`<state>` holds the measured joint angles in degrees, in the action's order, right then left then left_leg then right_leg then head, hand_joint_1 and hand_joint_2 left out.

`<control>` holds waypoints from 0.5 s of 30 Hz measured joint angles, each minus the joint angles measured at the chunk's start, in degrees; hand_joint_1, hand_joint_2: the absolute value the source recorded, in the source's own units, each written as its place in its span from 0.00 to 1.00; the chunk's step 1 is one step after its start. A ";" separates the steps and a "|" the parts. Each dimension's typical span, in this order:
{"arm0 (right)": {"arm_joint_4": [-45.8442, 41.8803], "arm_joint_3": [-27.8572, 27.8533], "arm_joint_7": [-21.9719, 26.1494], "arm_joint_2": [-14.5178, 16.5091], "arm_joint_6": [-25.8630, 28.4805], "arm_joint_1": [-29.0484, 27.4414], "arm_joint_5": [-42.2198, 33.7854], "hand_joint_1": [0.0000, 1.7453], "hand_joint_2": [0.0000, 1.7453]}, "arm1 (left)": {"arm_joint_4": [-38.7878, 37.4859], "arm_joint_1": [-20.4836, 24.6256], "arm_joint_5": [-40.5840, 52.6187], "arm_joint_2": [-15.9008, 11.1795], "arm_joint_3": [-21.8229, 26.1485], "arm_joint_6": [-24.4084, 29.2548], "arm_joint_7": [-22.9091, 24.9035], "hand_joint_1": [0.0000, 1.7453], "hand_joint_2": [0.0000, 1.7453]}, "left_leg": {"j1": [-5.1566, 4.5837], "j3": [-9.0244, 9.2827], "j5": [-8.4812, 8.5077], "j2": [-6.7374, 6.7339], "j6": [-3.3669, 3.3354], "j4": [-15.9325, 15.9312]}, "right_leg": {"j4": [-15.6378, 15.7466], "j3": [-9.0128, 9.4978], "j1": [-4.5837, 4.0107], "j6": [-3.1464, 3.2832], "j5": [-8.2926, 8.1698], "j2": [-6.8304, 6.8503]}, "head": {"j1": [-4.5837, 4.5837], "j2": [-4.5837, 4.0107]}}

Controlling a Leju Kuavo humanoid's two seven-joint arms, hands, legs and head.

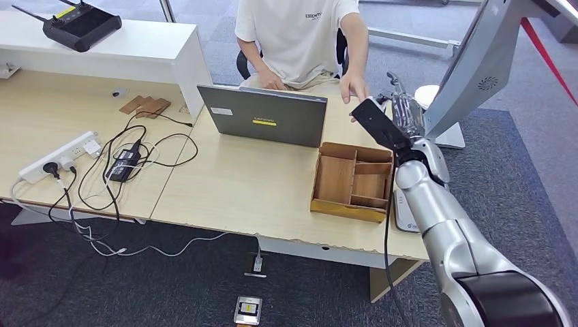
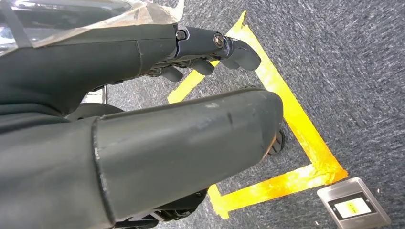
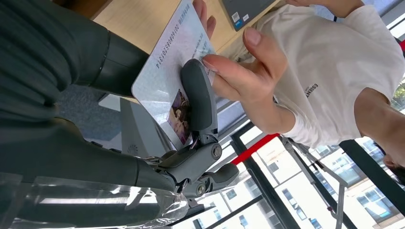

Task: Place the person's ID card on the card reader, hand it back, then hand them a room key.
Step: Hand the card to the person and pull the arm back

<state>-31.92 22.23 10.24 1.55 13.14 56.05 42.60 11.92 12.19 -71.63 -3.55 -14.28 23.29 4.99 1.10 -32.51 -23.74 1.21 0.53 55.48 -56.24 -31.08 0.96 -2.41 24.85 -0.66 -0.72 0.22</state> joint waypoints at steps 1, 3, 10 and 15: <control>0.35 0.00 -0.02 -0.01 0.08 0.00 -0.03 0.23 1.00 | 0.01 0.02 0.03 0.02 -0.01 0.07 0.07 0.00 0.00 | 0.00 0.00 0.00 0.00 0.00 0.00 | 0.00 -0.01 0.00 0.00 0.00 0.00 | 0.00 0.00; 0.91 0.00 -0.11 -0.09 0.60 -0.03 -0.03 0.00 1.00 | 0.02 0.06 0.02 0.06 -0.02 0.23 0.13 0.00 0.00 | 0.00 0.00 0.00 -0.02 0.00 0.00 | 0.00 -0.02 0.00 0.00 0.00 0.00 | 0.00 0.00; 2.15 -0.22 1.26 -0.76 2.06 -0.48 -3.67 0.00 0.00 | 0.05 0.03 0.03 0.13 -0.05 0.50 0.09 0.00 0.00 | 0.00 0.00 0.00 -0.03 0.00 0.00 | 0.01 -0.01 0.01 0.00 -0.01 -0.01 | 0.01 0.00; 2.19 -1.17 2.52 -1.04 0.24 -1.04 -10.52 0.00 0.00 | 0.05 -0.81 -0.35 0.12 -0.06 -0.68 -1.41 0.00 0.00 | 0.00 0.00 0.00 -0.03 0.00 0.00 | 0.01 -0.02 0.00 0.00 -0.01 -0.02 | 0.01 0.00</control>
<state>-29.73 21.06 12.76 0.51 13.38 55.01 32.07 11.98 11.38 -71.98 -3.43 -14.34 22.60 3.58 1.10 -32.51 -23.74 1.17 0.53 55.49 -56.23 -31.10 0.97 -2.41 24.85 -0.67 -0.72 0.22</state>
